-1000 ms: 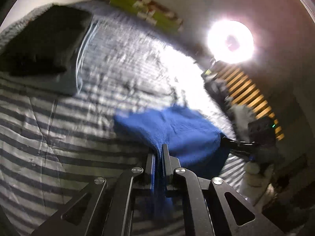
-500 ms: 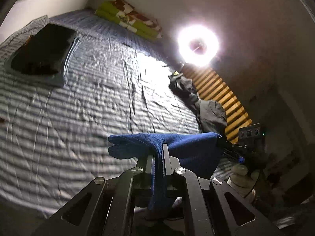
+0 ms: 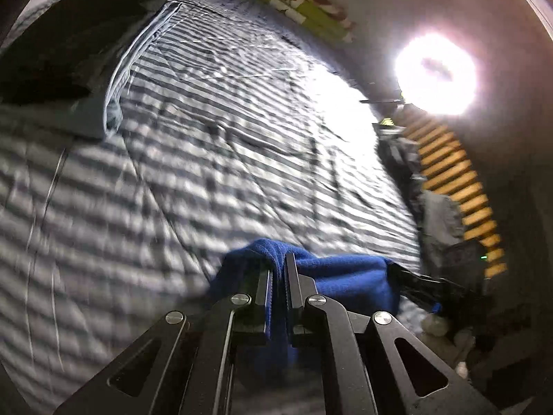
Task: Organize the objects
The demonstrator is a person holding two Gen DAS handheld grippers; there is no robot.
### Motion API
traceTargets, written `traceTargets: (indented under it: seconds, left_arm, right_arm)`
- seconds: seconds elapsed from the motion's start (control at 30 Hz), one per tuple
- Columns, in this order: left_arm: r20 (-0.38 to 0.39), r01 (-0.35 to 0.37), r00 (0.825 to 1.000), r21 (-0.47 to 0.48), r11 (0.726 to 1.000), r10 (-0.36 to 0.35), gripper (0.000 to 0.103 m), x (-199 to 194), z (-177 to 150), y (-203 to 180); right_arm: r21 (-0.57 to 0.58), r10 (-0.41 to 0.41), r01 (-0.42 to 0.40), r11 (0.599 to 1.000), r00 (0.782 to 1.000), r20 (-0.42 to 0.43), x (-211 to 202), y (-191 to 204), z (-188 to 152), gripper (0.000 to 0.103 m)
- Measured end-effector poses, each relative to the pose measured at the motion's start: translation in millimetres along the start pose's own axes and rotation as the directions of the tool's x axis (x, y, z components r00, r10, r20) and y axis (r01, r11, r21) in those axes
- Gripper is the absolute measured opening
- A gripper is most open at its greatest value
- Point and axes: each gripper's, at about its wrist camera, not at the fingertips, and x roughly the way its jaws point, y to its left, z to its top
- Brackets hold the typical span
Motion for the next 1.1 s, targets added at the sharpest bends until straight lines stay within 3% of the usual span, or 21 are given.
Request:
traceTargets:
  seconds: [0.07, 0.13, 0.2, 0.27, 0.37, 0.47, 0.6, 0.63, 0.67, 0.73, 0.77, 0.9, 0.97, 1.03, 1.1]
  left_arm:
    - [-0.022, -0.031, 0.999, -0.003, 1.0, 0.031, 0.009, 17, 10, 6]
    - [-0.029, -0.071, 0.997, -0.005, 0.997, 0.071, 0.029, 25, 17, 13]
    - [-0.01, -0.091, 0.996, -0.033, 0.995, 0.09, 0.042, 23, 22, 21]
    - [0.013, -0.111, 0.994, -0.039, 0.993, 0.112, 0.042, 13, 22, 25]
    - [0.08, -0.144, 0.986, -0.019, 0.989, 0.145, 0.04, -8, 15, 21]
    - [0.12, -0.125, 0.986, 0.072, 0.99, 0.116, 0.036, -22, 0, -6]
    - [0.071, -0.053, 0.997, 0.217, 0.975, 0.038, 0.029, -9, -20, -43]
    - [0.055, -0.063, 0.997, 0.241, 0.969, 0.051, 0.029, 0, -22, -47]
    - [0.045, -0.116, 0.993, 0.253, 0.96, 0.108, 0.029, 15, -21, -43]
    - [0.009, -0.227, 0.973, 0.239, 0.944, 0.231, 0.024, 41, -15, -26]
    - [-0.012, -0.246, 0.967, 0.216, 0.945, 0.255, 0.024, 51, -13, -14]
    - [0.035, -0.219, 0.976, 0.164, 0.962, 0.216, 0.025, 28, -10, -9]
    - [0.06, -0.211, 0.977, 0.159, 0.965, 0.203, 0.03, 9, -12, -9]
    - [0.069, -0.197, 0.98, 0.151, 0.969, 0.188, 0.058, -5, -17, -7]
    - [0.067, -0.187, 0.982, 0.149, 0.971, 0.179, 0.072, -12, -24, -6]
  right_arm:
    - [0.014, -0.039, 0.04, 0.999, 0.999, -0.029, 13, -7, 10, 0.008]
    - [0.025, -0.06, 0.061, 0.998, 0.997, -0.047, 18, -13, 13, 0.008]
    - [0.034, -0.055, 0.057, 0.998, 0.997, -0.053, 14, -16, 11, 0.012]
    - [0.034, -0.082, 0.084, 0.996, 0.995, -0.051, 5, -18, 6, 0.021]
    - [-0.04, -0.156, 0.157, 0.987, 0.987, 0.032, -19, -5, -6, 0.021]
    - [-0.152, -0.14, 0.154, 0.976, 0.985, 0.099, -34, 21, -16, 0.021]
    - [-0.253, -0.12, 0.135, 0.958, 0.99, 0.074, -19, 47, -26, 0.021]
    - [-0.254, -0.138, 0.149, 0.956, 0.989, 0.061, -10, 47, -31, 0.021]
    - [-0.244, -0.144, 0.149, 0.958, 0.989, 0.04, -3, 45, -34, 0.021]
    - [-0.233, -0.196, 0.183, 0.955, 0.98, -0.036, 18, 34, -50, 0.02]
    - [-0.237, -0.211, 0.193, 0.952, 0.976, -0.052, 20, 31, -56, 0.018]
    - [-0.264, -0.191, 0.165, 0.95, 0.979, -0.077, 3, 35, -69, 0.017]
    - [-0.273, -0.189, 0.166, 0.948, 0.98, -0.057, -13, 37, -68, 0.018]
    - [-0.271, -0.197, 0.186, 0.944, 0.98, -0.015, -25, 38, -63, 0.025]
    - [-0.248, -0.199, 0.193, 0.949, 0.98, 0.001, -30, 34, -58, 0.038]
